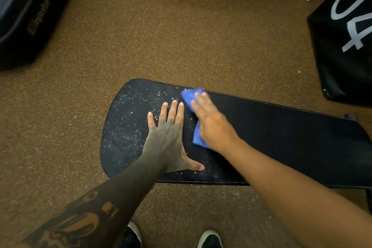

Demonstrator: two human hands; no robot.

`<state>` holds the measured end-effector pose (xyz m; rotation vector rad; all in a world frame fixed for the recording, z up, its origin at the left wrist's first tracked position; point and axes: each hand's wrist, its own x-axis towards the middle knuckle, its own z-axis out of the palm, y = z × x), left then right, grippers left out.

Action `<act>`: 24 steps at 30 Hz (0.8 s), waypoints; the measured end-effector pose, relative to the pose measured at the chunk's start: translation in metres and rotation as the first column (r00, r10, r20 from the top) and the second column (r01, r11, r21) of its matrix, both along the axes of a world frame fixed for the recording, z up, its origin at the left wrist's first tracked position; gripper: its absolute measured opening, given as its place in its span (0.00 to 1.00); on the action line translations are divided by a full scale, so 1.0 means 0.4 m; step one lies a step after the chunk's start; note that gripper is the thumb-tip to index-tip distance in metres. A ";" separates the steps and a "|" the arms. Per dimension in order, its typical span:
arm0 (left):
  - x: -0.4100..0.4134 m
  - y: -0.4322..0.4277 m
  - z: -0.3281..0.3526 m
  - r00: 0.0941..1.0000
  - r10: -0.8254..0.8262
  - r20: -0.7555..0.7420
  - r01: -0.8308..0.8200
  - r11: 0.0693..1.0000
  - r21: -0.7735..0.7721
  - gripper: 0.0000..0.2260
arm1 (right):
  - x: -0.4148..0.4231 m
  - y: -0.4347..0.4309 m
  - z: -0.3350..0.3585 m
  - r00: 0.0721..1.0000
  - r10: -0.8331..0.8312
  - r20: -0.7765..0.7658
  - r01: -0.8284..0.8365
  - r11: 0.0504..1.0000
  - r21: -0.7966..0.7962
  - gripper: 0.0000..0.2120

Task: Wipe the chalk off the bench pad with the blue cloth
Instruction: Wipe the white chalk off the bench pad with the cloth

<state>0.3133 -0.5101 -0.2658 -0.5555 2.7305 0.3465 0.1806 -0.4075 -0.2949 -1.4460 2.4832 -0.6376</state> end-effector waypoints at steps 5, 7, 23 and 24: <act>-0.002 0.000 -0.003 1.000 -0.001 0.000 0.001 1.000 0.011 0.74 | -0.009 0.013 0.027 0.995 0.079 -0.054 -0.080 0.997 -0.006 0.23; -0.001 -0.001 -0.002 1.000 -0.008 -0.003 0.008 1.000 0.001 0.74 | -0.022 -0.005 0.041 0.998 -0.058 0.019 0.060 0.995 -0.086 0.23; 0.003 -0.005 -0.012 1.000 -0.020 -0.008 0.020 1.000 -0.013 0.73 | -0.068 -0.058 0.080 0.955 -0.194 -0.223 0.228 0.964 0.134 0.25; 0.004 -0.004 -0.013 1.000 -0.023 -0.008 0.022 1.000 -0.020 0.72 | -0.045 -0.048 0.071 0.973 -0.136 -0.189 0.167 0.973 0.159 0.25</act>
